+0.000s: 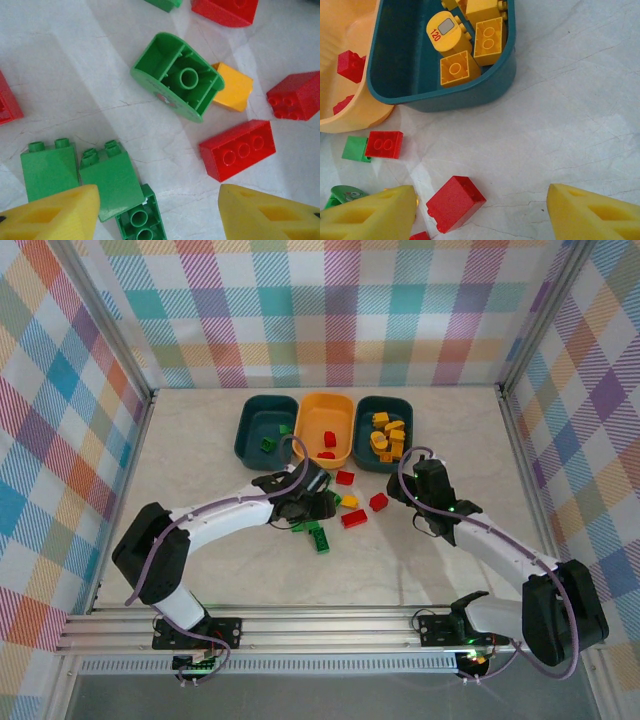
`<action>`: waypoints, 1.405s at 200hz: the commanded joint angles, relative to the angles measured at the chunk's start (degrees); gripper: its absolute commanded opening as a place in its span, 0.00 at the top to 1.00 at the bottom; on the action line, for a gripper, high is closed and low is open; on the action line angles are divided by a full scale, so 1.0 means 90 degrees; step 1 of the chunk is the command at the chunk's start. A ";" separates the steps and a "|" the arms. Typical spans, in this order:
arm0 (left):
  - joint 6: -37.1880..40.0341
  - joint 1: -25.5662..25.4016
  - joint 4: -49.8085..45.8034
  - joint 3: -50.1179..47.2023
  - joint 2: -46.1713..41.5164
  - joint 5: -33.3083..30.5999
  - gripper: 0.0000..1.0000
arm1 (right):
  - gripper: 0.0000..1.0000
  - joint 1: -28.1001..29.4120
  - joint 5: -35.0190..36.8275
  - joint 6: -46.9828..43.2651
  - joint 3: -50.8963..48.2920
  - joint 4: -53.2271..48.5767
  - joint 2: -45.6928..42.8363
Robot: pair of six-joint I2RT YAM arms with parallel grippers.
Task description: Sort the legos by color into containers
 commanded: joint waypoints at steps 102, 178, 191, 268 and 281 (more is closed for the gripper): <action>-0.0332 -0.0246 -0.0497 0.0215 0.0758 -0.0117 0.40 | 0.30 -0.0002 -0.0060 0.0082 -0.0026 0.0135 0.0049; 0.0011 -0.0265 -0.0278 0.0361 0.1072 -0.0337 0.53 | 0.30 -0.0002 -0.0106 0.0090 -0.0031 0.0131 0.0032; 0.0075 -0.0265 -0.0291 0.0446 0.1134 -0.0362 0.59 | 0.30 -0.0002 -0.0113 0.0092 -0.0030 0.0135 0.0024; 0.0331 -0.0262 -0.0490 0.0719 0.1088 -0.0569 0.72 | 0.30 -0.0002 -0.0069 0.0084 -0.0039 0.0101 -0.0065; 0.0462 -0.0250 -0.0632 0.0809 0.0911 -0.0698 0.71 | 0.30 -0.0002 -0.0076 0.0080 -0.0040 0.0106 -0.0060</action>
